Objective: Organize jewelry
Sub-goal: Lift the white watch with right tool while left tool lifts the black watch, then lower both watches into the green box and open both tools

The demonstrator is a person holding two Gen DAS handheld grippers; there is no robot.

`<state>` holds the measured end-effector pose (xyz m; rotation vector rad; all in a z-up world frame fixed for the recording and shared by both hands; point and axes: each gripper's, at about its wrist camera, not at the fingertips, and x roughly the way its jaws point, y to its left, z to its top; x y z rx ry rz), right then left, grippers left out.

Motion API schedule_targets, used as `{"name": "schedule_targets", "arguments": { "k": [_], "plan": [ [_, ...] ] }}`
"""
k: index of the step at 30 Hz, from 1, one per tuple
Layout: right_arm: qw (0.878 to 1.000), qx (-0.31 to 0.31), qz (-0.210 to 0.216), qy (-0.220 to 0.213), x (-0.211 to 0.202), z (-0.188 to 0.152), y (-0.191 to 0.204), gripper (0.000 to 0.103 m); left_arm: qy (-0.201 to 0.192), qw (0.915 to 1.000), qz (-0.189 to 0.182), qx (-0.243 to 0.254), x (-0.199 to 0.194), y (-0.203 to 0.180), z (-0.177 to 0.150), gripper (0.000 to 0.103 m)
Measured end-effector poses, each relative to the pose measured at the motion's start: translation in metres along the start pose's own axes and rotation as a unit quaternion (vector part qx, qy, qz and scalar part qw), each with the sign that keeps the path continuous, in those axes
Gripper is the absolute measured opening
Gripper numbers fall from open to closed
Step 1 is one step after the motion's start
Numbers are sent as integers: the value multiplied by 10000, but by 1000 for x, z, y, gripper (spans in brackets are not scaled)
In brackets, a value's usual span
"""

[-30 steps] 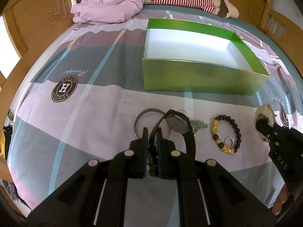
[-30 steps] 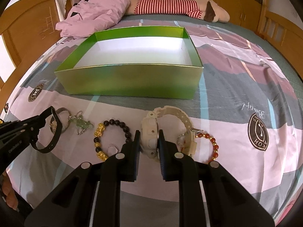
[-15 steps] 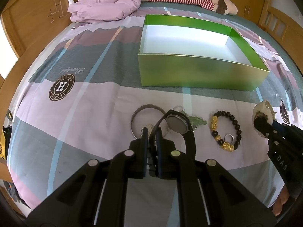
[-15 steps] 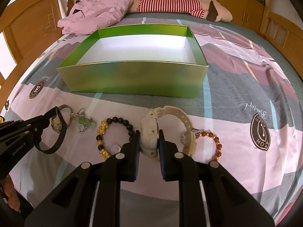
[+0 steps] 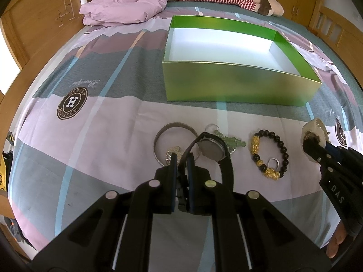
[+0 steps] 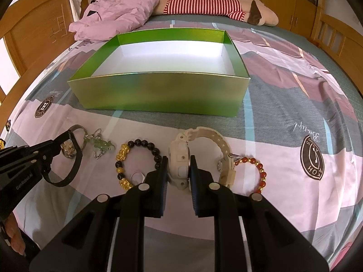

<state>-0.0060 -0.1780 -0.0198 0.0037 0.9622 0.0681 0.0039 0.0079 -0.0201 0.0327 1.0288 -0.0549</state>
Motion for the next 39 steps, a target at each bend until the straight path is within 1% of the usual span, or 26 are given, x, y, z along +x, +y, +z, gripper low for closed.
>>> {"name": "schedule_targets", "arguments": {
  "k": [8, 10, 14, 16, 18, 20, 23, 26, 29, 31, 34, 37, 38, 39],
  "plan": [
    [10000, 62, 6, -51, -2, 1, -2, 18, 25, 9999, -85, -88, 0, 2, 0, 9],
    [9999, 89, 14, -97, -5, 2, -4, 18, -6, 9995, -215, -224, -2, 8, 3, 9],
    [9998, 127, 35, -150, -9, 5, -6, 18, -45, 9989, -246, -387, -5, 18, 7, 9],
    [9997, 153, 50, -169, -11, 7, -6, 18, -35, 9983, -326, -491, -6, 24, 10, 9],
    [9995, 189, 124, -236, -16, 15, -7, 18, -86, 9971, -459, -604, -12, 31, 15, 9],
    [9990, 178, 157, -389, -23, 27, -7, 18, -206, 9965, -540, -610, -21, 33, 23, 9],
    [9980, 36, 202, -594, -29, 56, -4, 18, -432, 9952, -656, -585, -33, 28, 47, 9],
    [9965, -167, 248, -782, -26, 83, 1, 18, -639, 9916, -976, -561, -39, 21, 76, 9],
    [9972, 27, 388, -639, -2, 106, -1, 18, -889, 9868, -1248, -530, -24, 14, 110, 9],
    [9978, 109, 392, -517, 16, 118, -3, 18, -822, 9863, -1328, -531, -9, 11, 123, 9],
    [9984, -57, 361, -437, 39, 127, -1, 18, -749, 9891, -1175, -472, 14, 7, 138, 9],
    [9993, -86, 268, -232, 55, 124, -3, 18, -608, 9906, -1104, -528, 34, 9, 145, 9],
    [9994, -44, 306, -178, 56, 123, -4, 22, -550, 9903, -1137, -576, 38, 11, 146, 10],
    [9993, -34, 328, -180, 54, 123, -4, 26, -533, 9902, -1139, -604, 41, 12, 146, 13]
  ]
}}
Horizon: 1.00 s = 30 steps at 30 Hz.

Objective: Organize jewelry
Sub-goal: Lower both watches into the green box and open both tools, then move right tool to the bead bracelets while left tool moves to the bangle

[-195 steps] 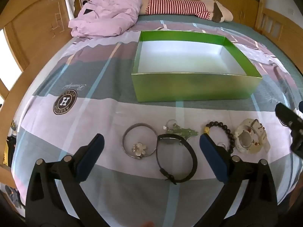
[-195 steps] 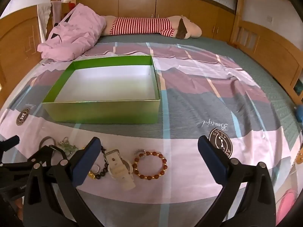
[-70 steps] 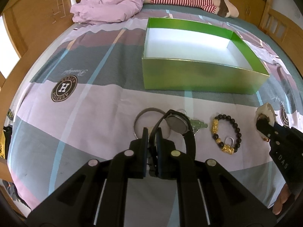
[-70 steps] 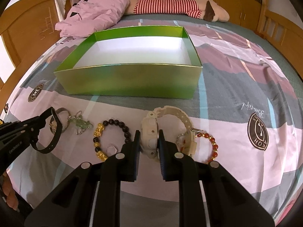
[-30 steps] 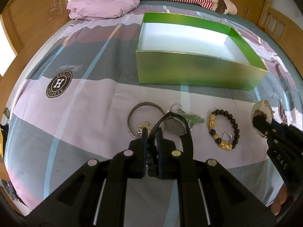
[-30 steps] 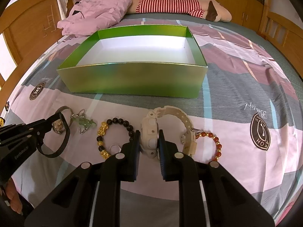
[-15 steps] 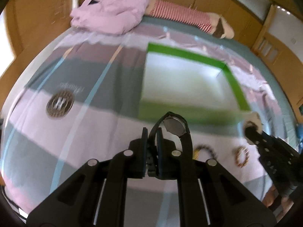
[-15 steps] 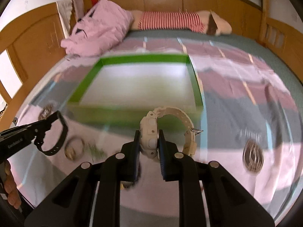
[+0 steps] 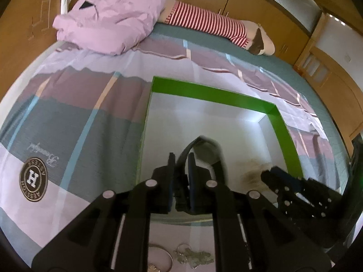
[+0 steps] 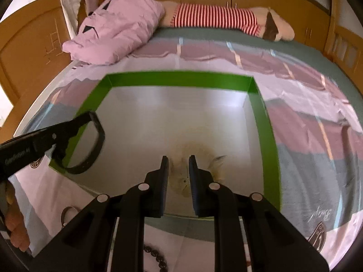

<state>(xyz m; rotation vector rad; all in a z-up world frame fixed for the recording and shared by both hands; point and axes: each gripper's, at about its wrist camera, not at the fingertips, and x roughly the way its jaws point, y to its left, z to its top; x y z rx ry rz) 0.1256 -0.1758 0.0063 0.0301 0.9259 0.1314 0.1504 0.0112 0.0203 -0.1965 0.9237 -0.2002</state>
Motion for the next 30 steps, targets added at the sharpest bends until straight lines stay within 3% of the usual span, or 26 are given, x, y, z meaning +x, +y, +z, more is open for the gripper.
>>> {"name": "schedule_targets", "arguments": {
  "k": [1, 2, 7, 12, 18, 20, 22, 24, 26, 29, 30],
  "plan": [
    [10000, -6, 15, -64, -7, 0, 0, 36, -4, 10000, -1, -37, 0, 1, 0, 22],
    [9999, -9, 18, -144, -13, 0, 1, 38, -11, 10000, -30, -73, -2, 2, 0, 25],
    [9992, 95, 191, -351, -59, -6, -7, 38, 1, 10000, -56, 69, -23, -2, -8, 31],
    [9991, 407, 117, -16, -86, -33, -38, 38, 442, 9980, 221, 401, -43, -1, -51, 37],
    [9904, 789, -275, 1099, -56, -75, -72, 38, 1245, 9900, 604, 289, -31, 25, -103, 37],
    [9850, 699, -372, 1534, -40, -86, -73, 38, 1220, 9898, 690, 242, -33, 31, -106, 38],
    [9803, 529, -499, 1837, -25, -96, -66, 38, 1095, 9909, 762, 202, -39, 35, -104, 48],
    [9810, 466, -247, 1865, -20, -98, -55, 38, 988, 9917, 801, 193, -45, 37, -102, 49],
    [9824, 399, 368, 1785, -22, -97, -39, 38, 1007, 9916, 783, 229, -45, 37, -103, 49],
    [9848, 95, 1025, 1401, -38, -87, -14, 38, 1071, 9905, 823, 275, -36, 32, -101, 50],
    [9864, 36, 1014, 1295, -42, -85, -10, 38, 1081, 9903, 835, 271, -35, 32, -101, 51]
  ]
}}
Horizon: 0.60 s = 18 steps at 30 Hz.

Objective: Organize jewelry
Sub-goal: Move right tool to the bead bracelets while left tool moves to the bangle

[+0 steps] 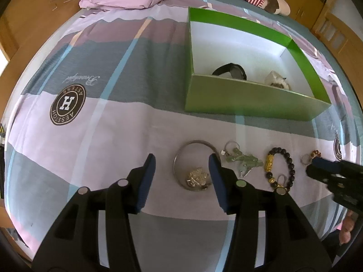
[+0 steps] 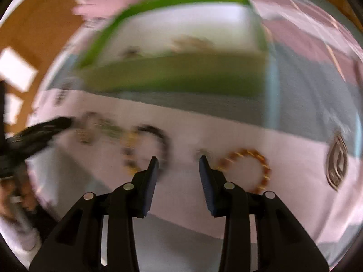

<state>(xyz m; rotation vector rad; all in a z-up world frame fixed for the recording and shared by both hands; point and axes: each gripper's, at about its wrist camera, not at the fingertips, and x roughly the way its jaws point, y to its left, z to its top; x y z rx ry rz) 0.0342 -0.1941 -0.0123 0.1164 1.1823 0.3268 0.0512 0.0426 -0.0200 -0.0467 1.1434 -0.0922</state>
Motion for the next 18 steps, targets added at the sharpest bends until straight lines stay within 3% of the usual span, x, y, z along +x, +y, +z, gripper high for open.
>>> {"name": "schedule_targets", "arguments": {
  "k": [4, 7, 11, 18],
  "plan": [
    [9966, 81, -803, -190, -4, 8, -7, 38, 60, 10000, 72, 2, 5, 1, -2, 52],
    [9909, 567, -1218, 64, 4, 7, -35, 38, 104, 9999, 97, 65, 9, -1, -3, 53],
    [9858, 824, -1431, 299, 9, 3, -56, 38, 146, 9996, 166, -176, 11, 10, 1, 53],
    [9889, 534, -1305, 464, 19, 0, -40, 38, 341, 9986, 277, -292, 24, 16, 2, 52]
  ]
}}
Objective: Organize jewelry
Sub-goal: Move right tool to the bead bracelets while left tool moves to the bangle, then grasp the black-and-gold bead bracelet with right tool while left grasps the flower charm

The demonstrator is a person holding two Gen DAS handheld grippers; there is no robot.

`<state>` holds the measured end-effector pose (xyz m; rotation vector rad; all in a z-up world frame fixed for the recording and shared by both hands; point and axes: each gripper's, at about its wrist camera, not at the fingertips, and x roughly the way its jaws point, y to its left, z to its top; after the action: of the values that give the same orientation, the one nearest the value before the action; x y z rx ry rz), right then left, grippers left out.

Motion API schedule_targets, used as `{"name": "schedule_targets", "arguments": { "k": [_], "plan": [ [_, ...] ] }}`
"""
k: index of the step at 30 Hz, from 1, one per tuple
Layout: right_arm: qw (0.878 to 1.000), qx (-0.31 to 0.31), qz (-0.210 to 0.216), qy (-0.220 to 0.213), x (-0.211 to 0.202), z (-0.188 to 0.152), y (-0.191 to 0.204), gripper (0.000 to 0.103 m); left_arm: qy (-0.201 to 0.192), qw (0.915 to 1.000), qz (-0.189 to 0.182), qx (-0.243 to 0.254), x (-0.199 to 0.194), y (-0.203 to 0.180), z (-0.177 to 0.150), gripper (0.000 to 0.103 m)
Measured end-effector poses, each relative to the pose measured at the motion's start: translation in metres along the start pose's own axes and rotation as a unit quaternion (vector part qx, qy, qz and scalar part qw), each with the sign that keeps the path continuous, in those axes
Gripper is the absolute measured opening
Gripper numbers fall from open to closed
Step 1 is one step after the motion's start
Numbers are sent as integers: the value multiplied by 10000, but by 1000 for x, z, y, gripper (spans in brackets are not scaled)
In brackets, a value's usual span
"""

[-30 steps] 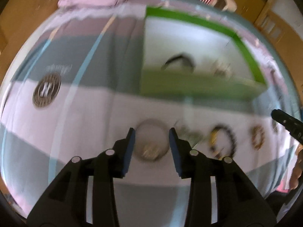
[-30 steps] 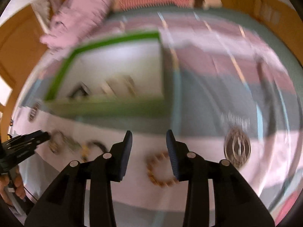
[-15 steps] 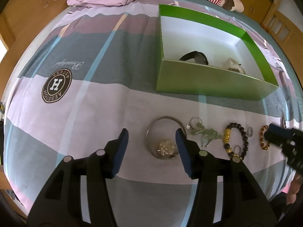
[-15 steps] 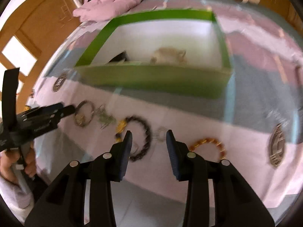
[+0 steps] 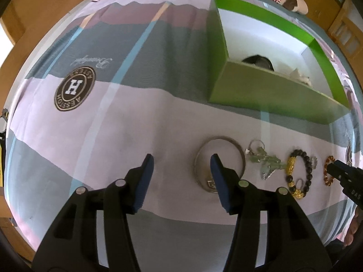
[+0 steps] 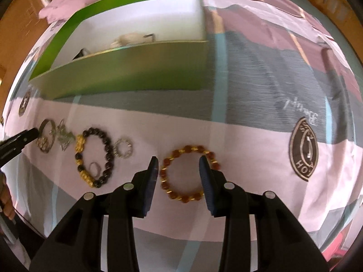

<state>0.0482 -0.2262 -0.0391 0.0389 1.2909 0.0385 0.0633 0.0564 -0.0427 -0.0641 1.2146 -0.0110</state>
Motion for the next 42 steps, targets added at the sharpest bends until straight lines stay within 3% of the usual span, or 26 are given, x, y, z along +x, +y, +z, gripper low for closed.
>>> {"name": "schedule_targets", "arguments": {
  "k": [5, 11, 13, 18, 20, 25, 34, 36, 42],
  "plan": [
    [9999, 60, -95, 20, 3, 4, 3, 38, 85, 9998, 168, 49, 13, -3, 2, 40],
    [9995, 288, -100, -49, 7, 15, 0, 38, 45, 9998, 176, 16, 16, 0, 6, 37],
    [9995, 291, 62, -111, 3, 14, -1, 38, -48, 9999, 128, 72, 13, -3, 5, 4],
    [9982, -62, 578, -178, -3, 13, 21, 35, -111, 9999, 31, 9, 8, -2, 8, 4],
    [9974, -248, 672, -104, 0, 13, 33, 18, -107, 9999, 43, 20, 8, -3, 9, 4],
    [9956, -487, 798, 76, 11, 8, 61, 18, -106, 9999, 103, 79, 10, -7, 8, 4],
    [9969, -691, 380, 12, 20, 7, 77, 18, -78, 9996, 154, 202, 12, -14, -3, 5],
    [9967, -727, 351, -78, 17, 5, 77, 9, -99, 9995, 197, 229, 12, -14, -3, 5],
    [9966, -481, 591, -324, -3, 4, 64, 9, -189, 9996, -171, -74, -2, 0, 1, 3]
  ]
}}
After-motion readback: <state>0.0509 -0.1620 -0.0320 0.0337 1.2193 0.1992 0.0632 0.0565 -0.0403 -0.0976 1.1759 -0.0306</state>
